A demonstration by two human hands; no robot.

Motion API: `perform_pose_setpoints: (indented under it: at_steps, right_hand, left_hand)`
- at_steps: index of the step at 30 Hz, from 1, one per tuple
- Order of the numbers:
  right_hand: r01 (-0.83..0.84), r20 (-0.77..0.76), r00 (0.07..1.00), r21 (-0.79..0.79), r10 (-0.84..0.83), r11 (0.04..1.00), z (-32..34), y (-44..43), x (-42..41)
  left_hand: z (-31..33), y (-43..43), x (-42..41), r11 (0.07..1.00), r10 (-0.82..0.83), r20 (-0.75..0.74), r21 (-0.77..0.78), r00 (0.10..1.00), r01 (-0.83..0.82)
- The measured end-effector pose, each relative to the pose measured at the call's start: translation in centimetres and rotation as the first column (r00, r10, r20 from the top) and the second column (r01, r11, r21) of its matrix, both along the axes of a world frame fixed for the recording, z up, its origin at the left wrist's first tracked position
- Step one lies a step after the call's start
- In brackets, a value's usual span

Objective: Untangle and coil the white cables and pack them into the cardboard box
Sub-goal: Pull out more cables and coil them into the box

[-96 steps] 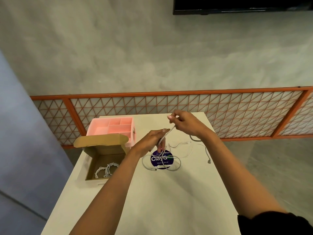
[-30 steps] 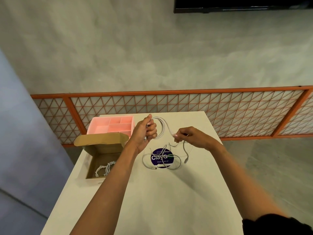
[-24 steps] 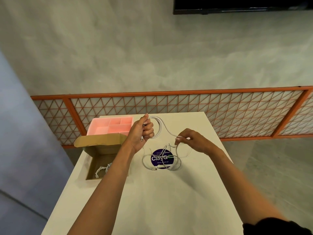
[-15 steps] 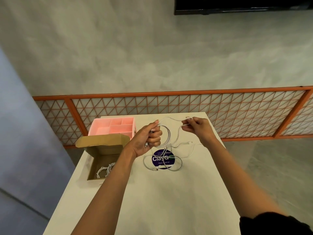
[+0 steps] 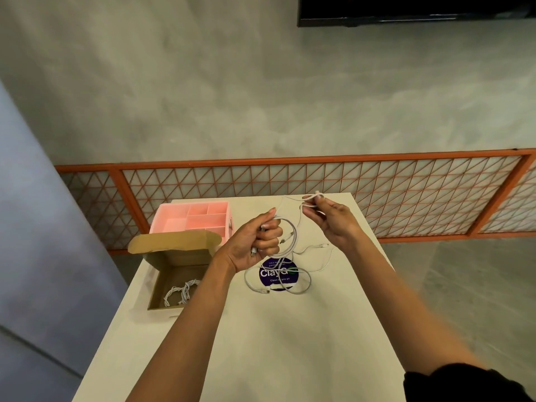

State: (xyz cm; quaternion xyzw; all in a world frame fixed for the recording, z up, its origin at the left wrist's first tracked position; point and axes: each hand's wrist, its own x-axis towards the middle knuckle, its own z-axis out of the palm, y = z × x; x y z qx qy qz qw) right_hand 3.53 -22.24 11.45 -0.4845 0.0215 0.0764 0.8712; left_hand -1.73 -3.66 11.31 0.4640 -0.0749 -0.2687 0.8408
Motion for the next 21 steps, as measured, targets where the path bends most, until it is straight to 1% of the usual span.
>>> perform_pose_setpoints:
  at_steps: [3, 6, 7, 9, 10, 14, 16, 17, 19, 21]
  right_hand:
    - [-0.042, -0.033, 0.999, -0.025, 0.041, 0.999, -0.2, 0.5, -0.7]
    - [-0.160, -0.106, 0.983, -0.136, 0.147, 0.978, -0.2, 0.9, -1.3]
    - [-0.219, -0.139, 0.971, -0.204, 0.193, 0.954, -0.3, 1.1, -1.5]
    - [-0.338, -0.204, 0.938, -0.345, 0.281, 0.876, -0.4, 1.4, -1.8]
    - [-0.379, -0.219, 0.923, -0.391, 0.315, 0.839, -0.5, 1.5, -1.9]
    - [-0.448, -0.192, 0.892, -0.491, 0.408, 0.748, -0.2, 1.5, -2.0]
    - [-0.522, -0.201, 0.845, -0.510, 0.496, 0.683, -0.1, 1.2, -1.9]
    - [-0.560, -0.204, 0.819, -0.491, 0.537, 0.667, -0.1, 1.0, -1.9]
    - [-0.617, -0.209, 0.780, -0.416, 0.590, 0.668, 0.0, 0.8, -2.2]
    - [-0.624, -0.191, 0.774, -0.394, 0.604, 0.675, 0.1, 0.8, -2.5]
  left_hand:
    - [0.0, -0.1, 0.2, 1.000, -0.001, 0.005, 0.006, 1.000, 0.001]
    - [-0.1, -0.3, 0.4, 0.998, 0.042, 0.034, 0.052, 0.999, -0.043]
    - [-0.2, -0.3, 0.5, 0.994, 0.064, 0.058, 0.081, 0.996, -0.068]
    - [-0.3, -0.5, 0.8, 0.980, 0.108, 0.115, 0.155, 0.987, -0.125]
    - [-0.3, -0.5, 0.8, 0.970, 0.128, 0.137, 0.189, 0.982, -0.153]
    - [-0.4, -0.2, 0.9, 0.928, 0.168, 0.215, 0.294, 0.962, -0.228]
    - [-0.6, 0.0, 0.9, 0.911, 0.190, 0.241, 0.317, 0.952, -0.262]
    - [-0.7, 0.1, 0.9, 0.908, 0.204, 0.244, 0.314, 0.948, -0.276]
    - [-0.7, 0.1, 0.9, 0.910, 0.218, 0.246, 0.299, 0.944, -0.288]
    - [-0.6, 0.0, 0.9, 0.907, 0.210, 0.261, 0.308, 0.942, -0.288]
